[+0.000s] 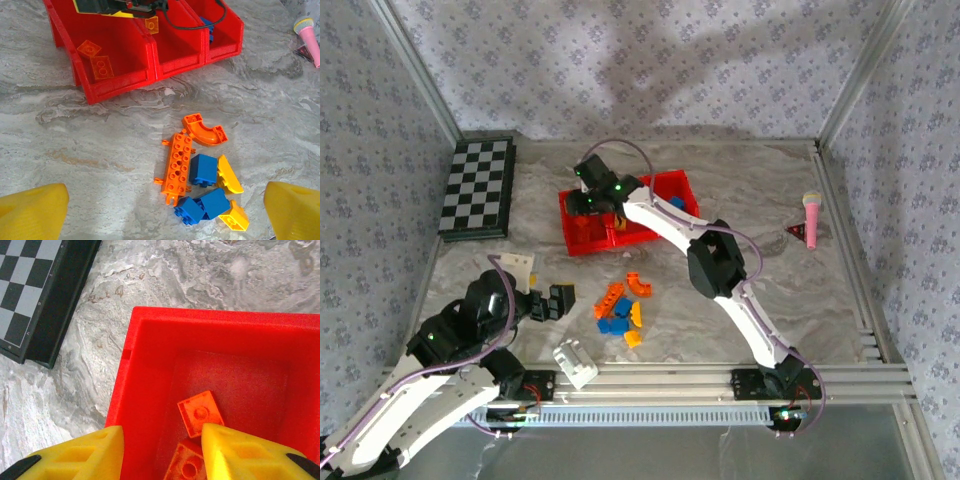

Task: Sort the legos into containers by color
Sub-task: Place the lego in the container, then pick up the lego from the center of the table.

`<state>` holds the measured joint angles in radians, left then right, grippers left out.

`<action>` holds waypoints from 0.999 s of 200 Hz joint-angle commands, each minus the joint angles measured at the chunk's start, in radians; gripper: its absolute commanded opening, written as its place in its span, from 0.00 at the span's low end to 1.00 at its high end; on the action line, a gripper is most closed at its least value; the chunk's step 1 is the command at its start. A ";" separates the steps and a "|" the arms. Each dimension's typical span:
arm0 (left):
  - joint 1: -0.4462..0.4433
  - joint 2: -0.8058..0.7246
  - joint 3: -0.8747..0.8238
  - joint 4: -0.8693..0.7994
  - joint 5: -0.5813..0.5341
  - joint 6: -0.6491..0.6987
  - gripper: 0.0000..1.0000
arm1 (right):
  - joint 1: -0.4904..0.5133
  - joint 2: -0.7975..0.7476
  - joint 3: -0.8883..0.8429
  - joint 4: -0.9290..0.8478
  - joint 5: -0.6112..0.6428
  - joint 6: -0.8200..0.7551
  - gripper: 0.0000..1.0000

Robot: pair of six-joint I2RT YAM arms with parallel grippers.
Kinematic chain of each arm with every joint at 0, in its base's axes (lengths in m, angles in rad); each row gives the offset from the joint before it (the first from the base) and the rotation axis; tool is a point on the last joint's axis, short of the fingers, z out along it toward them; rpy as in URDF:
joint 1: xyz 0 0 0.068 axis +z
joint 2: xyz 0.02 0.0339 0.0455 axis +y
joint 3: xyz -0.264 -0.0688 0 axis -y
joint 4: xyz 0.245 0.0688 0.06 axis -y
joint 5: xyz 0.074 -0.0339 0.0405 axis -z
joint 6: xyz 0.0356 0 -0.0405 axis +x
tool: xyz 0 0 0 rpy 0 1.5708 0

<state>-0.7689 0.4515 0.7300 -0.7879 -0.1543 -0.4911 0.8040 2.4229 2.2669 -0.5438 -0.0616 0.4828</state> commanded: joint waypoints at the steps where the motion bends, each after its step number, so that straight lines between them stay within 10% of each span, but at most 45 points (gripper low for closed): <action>1: -0.009 -0.005 -0.004 0.003 -0.007 -0.009 1.00 | 0.008 -0.173 -0.061 -0.092 0.090 -0.058 0.50; 43: -0.009 0.010 -0.006 0.007 0.005 -0.004 1.00 | -0.002 -0.384 -0.330 -0.065 0.249 -0.087 0.76; 52: -0.009 0.015 -0.005 0.007 0.009 -0.003 1.00 | -0.004 -0.421 -0.377 -0.066 0.266 -0.082 1.00; 200: -0.008 0.060 -0.001 0.013 0.027 0.014 1.00 | 0.212 -0.942 -1.197 0.012 0.382 0.391 0.99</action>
<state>-0.7689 0.5056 0.7292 -0.7849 -0.1429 -0.4900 0.9562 1.4628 1.1400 -0.5278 0.3016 0.7185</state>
